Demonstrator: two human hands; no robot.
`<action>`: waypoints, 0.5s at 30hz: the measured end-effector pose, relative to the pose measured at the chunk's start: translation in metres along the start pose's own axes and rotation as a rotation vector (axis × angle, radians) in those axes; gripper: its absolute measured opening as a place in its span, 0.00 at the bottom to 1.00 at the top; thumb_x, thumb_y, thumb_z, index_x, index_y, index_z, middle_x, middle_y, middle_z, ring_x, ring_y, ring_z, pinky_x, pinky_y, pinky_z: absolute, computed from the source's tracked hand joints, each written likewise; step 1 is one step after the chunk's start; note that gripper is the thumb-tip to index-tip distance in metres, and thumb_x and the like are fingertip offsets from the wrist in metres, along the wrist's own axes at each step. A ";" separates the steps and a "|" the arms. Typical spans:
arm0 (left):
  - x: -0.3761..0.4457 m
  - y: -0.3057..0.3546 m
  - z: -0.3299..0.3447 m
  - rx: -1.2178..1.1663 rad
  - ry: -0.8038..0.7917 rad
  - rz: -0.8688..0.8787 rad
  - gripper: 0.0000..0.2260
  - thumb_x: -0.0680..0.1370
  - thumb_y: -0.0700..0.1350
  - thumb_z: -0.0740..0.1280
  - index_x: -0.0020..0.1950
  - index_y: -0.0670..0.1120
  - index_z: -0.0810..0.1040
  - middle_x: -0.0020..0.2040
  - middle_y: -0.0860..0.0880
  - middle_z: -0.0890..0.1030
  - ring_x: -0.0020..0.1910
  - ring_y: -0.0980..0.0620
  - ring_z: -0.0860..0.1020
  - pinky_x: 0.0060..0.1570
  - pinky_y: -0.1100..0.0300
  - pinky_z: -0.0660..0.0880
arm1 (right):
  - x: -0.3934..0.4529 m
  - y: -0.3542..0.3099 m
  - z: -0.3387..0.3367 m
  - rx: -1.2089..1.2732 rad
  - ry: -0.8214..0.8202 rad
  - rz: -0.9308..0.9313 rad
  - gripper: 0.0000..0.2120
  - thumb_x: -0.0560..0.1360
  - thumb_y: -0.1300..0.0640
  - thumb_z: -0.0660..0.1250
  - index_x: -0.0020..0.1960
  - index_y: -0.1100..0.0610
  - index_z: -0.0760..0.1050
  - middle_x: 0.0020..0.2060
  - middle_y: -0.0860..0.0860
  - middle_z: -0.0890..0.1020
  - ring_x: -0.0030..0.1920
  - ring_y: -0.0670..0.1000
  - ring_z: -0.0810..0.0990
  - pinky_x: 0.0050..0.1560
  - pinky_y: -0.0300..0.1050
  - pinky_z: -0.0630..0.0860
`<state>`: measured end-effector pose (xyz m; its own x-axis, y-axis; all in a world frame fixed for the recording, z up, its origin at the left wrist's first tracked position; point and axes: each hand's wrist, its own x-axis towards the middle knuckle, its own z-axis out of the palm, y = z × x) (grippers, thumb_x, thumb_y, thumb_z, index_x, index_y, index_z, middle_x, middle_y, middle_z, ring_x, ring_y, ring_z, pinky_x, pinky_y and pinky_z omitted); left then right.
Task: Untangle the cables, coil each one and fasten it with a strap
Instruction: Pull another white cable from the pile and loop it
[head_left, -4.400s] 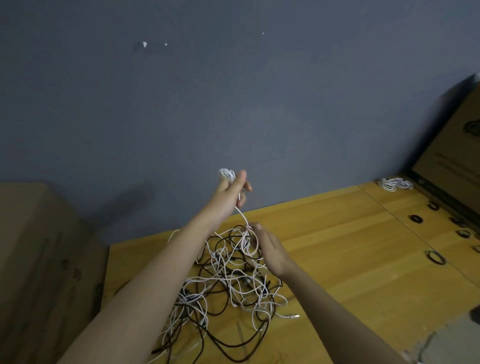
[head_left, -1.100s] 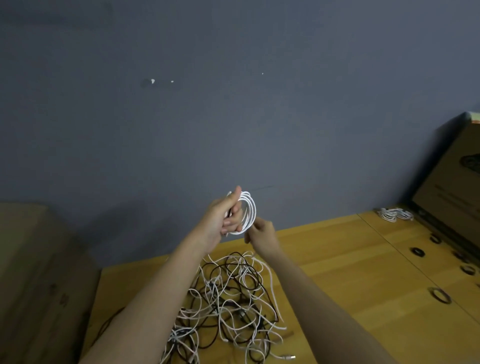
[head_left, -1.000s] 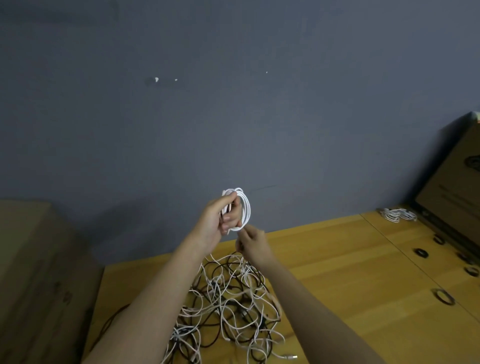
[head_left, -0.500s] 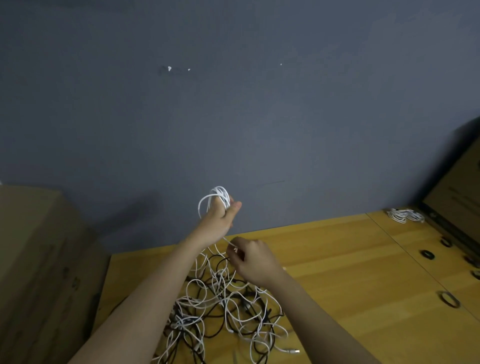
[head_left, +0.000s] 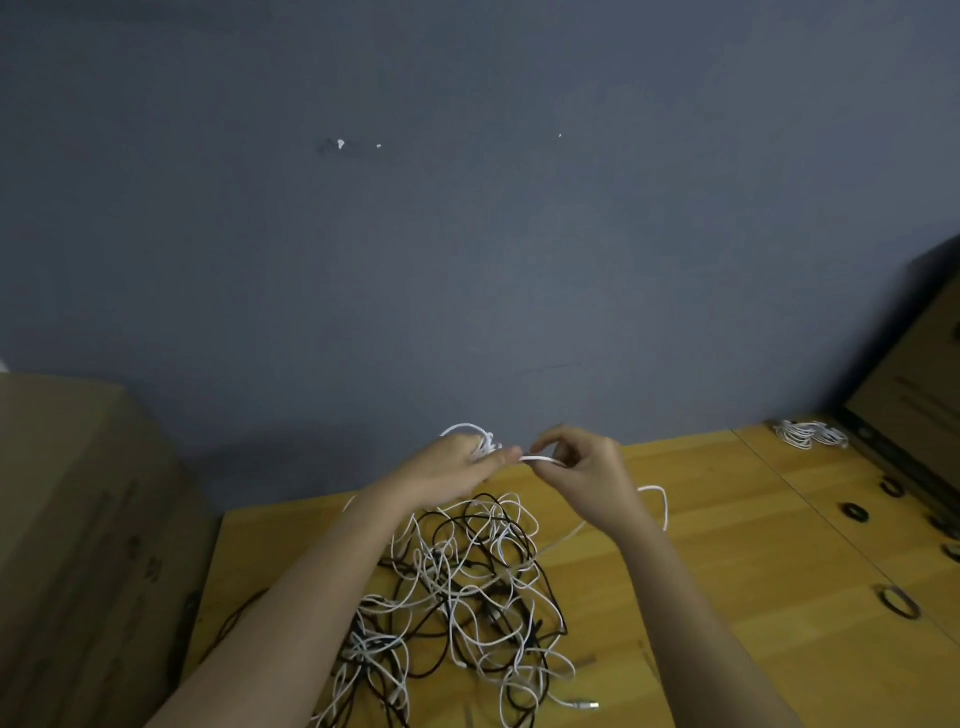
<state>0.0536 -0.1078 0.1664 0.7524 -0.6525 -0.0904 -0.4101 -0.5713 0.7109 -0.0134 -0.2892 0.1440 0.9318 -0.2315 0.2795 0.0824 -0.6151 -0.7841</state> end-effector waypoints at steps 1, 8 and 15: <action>-0.003 0.002 -0.003 -0.033 -0.043 0.014 0.20 0.78 0.62 0.59 0.44 0.44 0.71 0.31 0.52 0.70 0.28 0.55 0.68 0.31 0.62 0.66 | 0.001 0.001 -0.005 0.061 -0.014 0.013 0.09 0.70 0.62 0.74 0.38 0.49 0.79 0.22 0.43 0.71 0.25 0.42 0.65 0.29 0.40 0.62; -0.019 0.016 -0.018 -0.504 -0.302 0.115 0.19 0.79 0.53 0.63 0.29 0.50 0.67 0.20 0.54 0.62 0.20 0.55 0.59 0.27 0.64 0.69 | 0.006 0.018 -0.016 0.078 0.030 0.027 0.08 0.71 0.54 0.74 0.34 0.49 0.80 0.25 0.42 0.76 0.28 0.44 0.71 0.32 0.43 0.68; -0.022 0.029 -0.025 -1.101 -0.217 0.185 0.23 0.80 0.51 0.59 0.24 0.50 0.69 0.16 0.56 0.58 0.15 0.59 0.57 0.24 0.65 0.68 | -0.003 0.033 0.026 -0.296 0.221 -0.162 0.24 0.73 0.36 0.59 0.48 0.54 0.83 0.50 0.49 0.81 0.54 0.52 0.73 0.54 0.49 0.70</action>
<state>0.0380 -0.0974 0.2063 0.5782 -0.8151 0.0370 0.2509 0.2208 0.9425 -0.0043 -0.2886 0.1029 0.8139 -0.2506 0.5241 0.0866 -0.8398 -0.5360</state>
